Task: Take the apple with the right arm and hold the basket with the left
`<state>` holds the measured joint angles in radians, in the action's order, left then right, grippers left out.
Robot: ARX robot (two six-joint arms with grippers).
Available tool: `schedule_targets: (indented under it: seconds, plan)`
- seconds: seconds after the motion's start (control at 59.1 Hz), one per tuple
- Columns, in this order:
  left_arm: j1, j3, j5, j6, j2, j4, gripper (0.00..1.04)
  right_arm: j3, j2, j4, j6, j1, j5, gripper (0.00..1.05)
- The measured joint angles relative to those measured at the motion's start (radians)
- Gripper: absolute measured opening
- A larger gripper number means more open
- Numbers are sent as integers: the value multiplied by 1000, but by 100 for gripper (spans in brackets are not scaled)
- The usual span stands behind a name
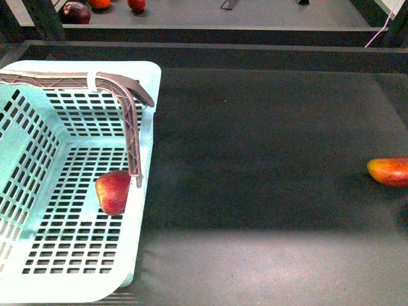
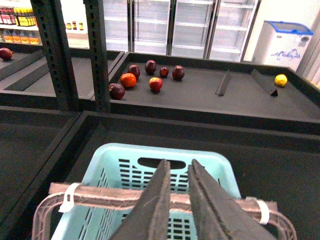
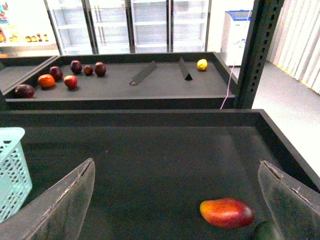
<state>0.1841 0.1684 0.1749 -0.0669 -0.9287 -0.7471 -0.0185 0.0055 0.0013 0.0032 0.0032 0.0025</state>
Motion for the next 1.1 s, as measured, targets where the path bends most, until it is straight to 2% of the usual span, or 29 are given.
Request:
schedule_targets:
  seconds: [0.034, 0.068, 0.338, 0.389, 0.49, 0.575, 1.099]
  plan:
    - [-12, -16, -14, 17, 25, 11, 6, 0, 0, 0, 0, 0, 0, 96]
    - [-21, -26, -21, 24, 45, 18, 3, 0, 0, 0, 0, 0, 0, 96]
    - [-84, -92, -77, 49, 213, 116, 3, 0, 0, 0, 0, 0, 0, 96]
    - [-126, -103, -147, 52, 252, 144, 3, 0, 0, 0, 0, 0, 0, 96]
    - [-176, -121, -166, 53, 305, 179, 3, 0, 0, 0, 0, 0, 0, 96]
    - [-179, -152, -172, 53, 323, 154, 3, 0, 0, 0, 0, 0, 0, 96]
    - [-180, -153, -175, 56, 615, 433, 3, 0, 0, 0, 0, 0, 0, 96]
